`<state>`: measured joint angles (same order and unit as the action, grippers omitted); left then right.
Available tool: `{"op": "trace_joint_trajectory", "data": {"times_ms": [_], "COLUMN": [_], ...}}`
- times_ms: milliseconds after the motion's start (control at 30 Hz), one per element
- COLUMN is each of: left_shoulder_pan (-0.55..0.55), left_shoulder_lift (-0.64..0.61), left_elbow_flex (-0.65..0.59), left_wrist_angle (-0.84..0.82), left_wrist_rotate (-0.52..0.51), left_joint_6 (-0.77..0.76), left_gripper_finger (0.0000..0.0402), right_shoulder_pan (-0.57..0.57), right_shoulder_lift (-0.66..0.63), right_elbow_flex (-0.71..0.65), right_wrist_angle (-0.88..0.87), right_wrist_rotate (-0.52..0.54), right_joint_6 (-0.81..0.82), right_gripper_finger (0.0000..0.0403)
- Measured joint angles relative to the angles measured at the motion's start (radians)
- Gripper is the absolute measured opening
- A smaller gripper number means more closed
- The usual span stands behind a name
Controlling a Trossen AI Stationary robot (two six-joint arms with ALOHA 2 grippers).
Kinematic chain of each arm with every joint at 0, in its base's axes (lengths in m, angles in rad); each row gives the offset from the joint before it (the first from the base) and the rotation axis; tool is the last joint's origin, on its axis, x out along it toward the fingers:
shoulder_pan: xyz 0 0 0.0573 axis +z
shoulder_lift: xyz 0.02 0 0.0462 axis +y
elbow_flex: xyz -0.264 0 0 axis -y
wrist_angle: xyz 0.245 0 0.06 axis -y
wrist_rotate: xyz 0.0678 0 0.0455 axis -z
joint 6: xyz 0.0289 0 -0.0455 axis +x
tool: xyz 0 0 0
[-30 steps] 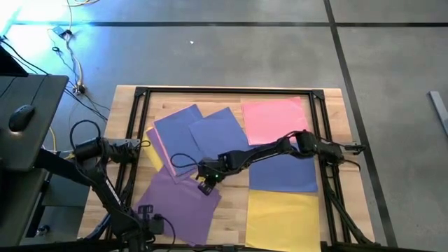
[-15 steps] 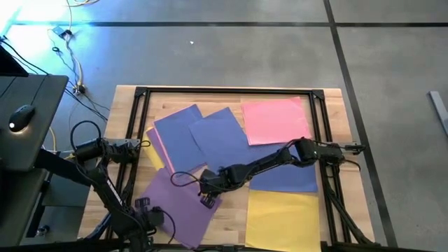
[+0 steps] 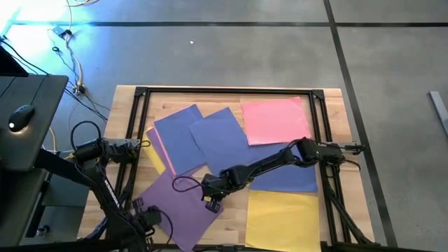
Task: Organize paper
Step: Stack the purple paper on the bottom left of the table
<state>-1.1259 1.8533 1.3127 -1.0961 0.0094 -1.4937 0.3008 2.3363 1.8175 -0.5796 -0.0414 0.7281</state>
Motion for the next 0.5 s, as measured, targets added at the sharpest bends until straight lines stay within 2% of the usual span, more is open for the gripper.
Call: {"op": "trace_joint_trajectory", "data": {"times_ms": [200, 300, 433, 500], "left_shoulder_pan": [0.011, 0.051, 0.149, 0.203], "left_shoulder_lift": [-0.023, -0.066, -0.146, -0.168], "left_elbow_flex": [0.012, -0.017, -0.094, -0.147], "left_wrist_angle": [-0.145, -0.199, -0.143, -0.093], "left_wrist_rotate": [0.008, -0.037, -0.106, -0.129], "left_joint_6": [-0.143, -0.201, -0.14, -0.074], "left_gripper_finger": [0.0001, 0.0001, 0.0001, 0.0], "right_shoulder_pan": [0.018, 0.052, 0.086, 0.105], "right_shoulder_lift": [-0.003, -0.003, -0.004, -0.002], "right_elbow_flex": [0.0, 0.0, 0.0, 0.0], "right_wrist_angle": [0.005, 0.041, 0.149, 0.194], "right_wrist_rotate": [-0.047, -0.087, -0.172, -0.138], "right_joint_6": [0.014, -0.026, -0.056, -0.051], "right_gripper_finger": [0.0002, 0.0011, 0.0021, 0.0022]}}
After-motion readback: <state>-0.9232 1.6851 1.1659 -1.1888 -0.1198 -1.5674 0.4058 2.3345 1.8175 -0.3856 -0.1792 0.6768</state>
